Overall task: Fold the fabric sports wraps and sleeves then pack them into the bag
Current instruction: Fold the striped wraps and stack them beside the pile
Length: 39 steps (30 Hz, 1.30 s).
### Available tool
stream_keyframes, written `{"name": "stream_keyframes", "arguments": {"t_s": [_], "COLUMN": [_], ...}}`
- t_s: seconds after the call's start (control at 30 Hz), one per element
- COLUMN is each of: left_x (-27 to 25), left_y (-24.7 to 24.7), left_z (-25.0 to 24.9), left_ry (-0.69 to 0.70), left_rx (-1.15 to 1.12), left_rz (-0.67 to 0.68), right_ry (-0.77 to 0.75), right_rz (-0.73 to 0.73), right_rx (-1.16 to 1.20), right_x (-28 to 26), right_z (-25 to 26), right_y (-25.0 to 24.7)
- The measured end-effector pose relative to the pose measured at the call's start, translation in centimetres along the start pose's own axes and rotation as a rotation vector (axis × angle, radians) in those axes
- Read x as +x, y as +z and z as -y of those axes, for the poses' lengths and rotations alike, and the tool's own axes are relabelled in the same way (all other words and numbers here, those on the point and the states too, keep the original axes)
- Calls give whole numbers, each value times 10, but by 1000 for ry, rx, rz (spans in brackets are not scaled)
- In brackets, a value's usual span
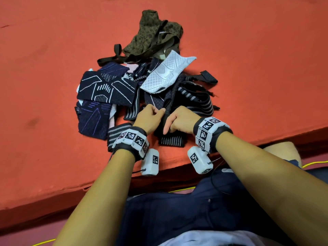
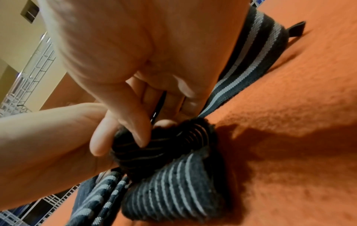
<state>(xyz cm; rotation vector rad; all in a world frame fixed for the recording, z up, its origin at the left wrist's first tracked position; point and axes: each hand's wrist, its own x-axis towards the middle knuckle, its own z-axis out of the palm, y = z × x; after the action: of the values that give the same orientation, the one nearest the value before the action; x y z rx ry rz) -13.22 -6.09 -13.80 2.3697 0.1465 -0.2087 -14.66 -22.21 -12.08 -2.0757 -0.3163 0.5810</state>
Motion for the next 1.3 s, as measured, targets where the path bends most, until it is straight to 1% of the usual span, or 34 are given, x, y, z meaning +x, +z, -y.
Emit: {"name": "stream_keyframes", "arguments": {"t_s": [0.13,0.23,0.27,0.33,0.4,0.43,0.47,0.53,0.7,0.77,0.8,0.83,0.87,0.9,0.93,1.03,1.13,1.23,1.3], "left_x": [5,9,11,14,16,16,15,14,3,-3,-7,-11,-14,-18,-18,-13,-7,-5,-5], "left_y": [4,3,2,-1,-4,-6,-7,-7,-9,-10,-11,-10,-9,-9,-9,-9,-12,-12,-9], "left_z": [4,12,14,15,15,15,15,18,15,16,19,23,29,33,35,31,21,14,13], "left_ry": [-24,-17,-18,-23,-14,-5,9,32,44,67,70,56,23,-7,-21,-5,50,110,123], "left_rx": [-132,-190,-202,-229,-230,-209,-184,-150,-65,42,113,170,178,147,112,97,92,83,76], "left_rz": [25,-19,-28,-4,38,59,78,111,220,310,371,422,446,446,432,376,252,190,168], "right_ry": [31,89,118,156,173,175,182,198,224,256,256,245,233,216,222,280,365,345,283], "right_rz": [65,70,38,-111,-301,-373,-411,-432,-476,-512,-560,-610,-638,-632,-593,-483,-376,-277,-222], "right_rx": [-25,-99,-136,-151,-105,-71,-31,22,35,28,47,70,87,95,89,46,17,-75,-58], "right_x": [-2,-4,-3,3,9,12,15,21,32,35,36,37,37,38,38,38,33,27,23], "right_z": [-1,-1,-2,-9,-13,-14,-15,-17,-21,-22,-20,-18,-12,-9,-6,-7,-14,-19,-22], "right_y": [-2,-7,-8,-10,-14,-16,-18,-22,-24,-26,-29,-32,-36,-39,-40,-33,-17,-7,-3]}}
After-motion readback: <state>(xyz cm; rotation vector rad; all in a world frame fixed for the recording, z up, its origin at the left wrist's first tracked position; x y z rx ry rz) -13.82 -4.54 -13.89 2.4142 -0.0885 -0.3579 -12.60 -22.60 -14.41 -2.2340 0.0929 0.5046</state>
